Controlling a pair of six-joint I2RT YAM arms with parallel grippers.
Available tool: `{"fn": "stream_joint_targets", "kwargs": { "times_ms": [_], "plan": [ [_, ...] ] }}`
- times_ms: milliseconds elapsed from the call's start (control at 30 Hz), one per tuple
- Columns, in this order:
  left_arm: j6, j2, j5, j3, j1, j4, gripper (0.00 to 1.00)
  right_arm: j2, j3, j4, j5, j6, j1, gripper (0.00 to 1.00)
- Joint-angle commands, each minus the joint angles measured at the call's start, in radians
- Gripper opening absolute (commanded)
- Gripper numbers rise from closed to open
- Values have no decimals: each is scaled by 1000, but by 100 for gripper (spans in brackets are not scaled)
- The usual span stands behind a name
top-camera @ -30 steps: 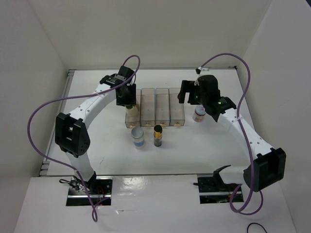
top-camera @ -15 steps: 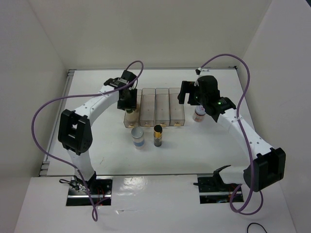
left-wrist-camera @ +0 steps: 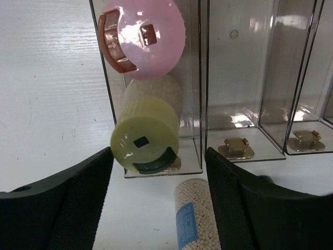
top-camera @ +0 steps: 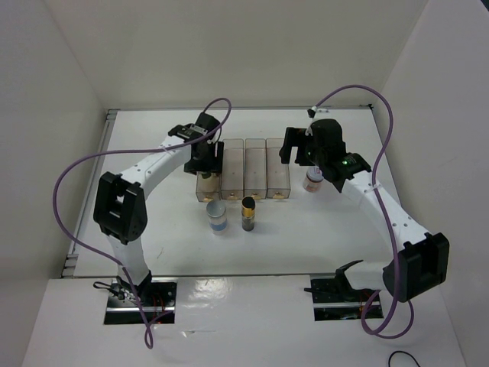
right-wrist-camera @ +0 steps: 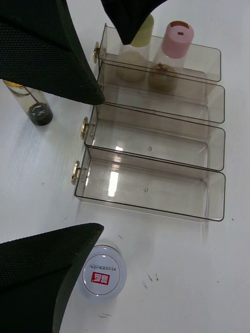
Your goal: Organize the condiment bottles
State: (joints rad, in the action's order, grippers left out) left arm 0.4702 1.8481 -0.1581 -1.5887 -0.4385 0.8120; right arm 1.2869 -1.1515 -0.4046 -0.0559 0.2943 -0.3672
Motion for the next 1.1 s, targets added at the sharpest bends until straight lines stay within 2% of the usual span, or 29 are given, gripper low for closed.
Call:
{"fn": "stream_joint_targets", "kwargs": {
  "times_ms": [0,267,367,467,533,633,767,933,1067],
  "plan": [
    [-8,-21,-37,-43,-20,18,81,-24,3,38,-2,2,7,98],
    [1,-154,-78,-172,-29,151,92,-52,-27,20,-2,-7,7,98],
    [-24,-240,-29,-182,-29,180,96,-61,-27,9,-2,-7,7,98],
    [-79,-335,75,-128,-39,181,99,-61,-27,0,-2,-7,7,98],
    [-105,-398,130,-22,-39,181,99,-61,-27,0,-2,-7,7,98],
    [-105,-447,196,97,-49,171,99,-61,-27,-11,-12,-7,7,98],
    [-114,-486,270,182,-60,132,99,-61,-27,-20,-12,-7,7,98],
    [-148,-512,345,214,-78,98,99,-61,-27,-20,8,-7,7,98],
    [-148,-460,336,214,-101,98,99,-52,-27,-29,8,2,7,98]
  ]
}}
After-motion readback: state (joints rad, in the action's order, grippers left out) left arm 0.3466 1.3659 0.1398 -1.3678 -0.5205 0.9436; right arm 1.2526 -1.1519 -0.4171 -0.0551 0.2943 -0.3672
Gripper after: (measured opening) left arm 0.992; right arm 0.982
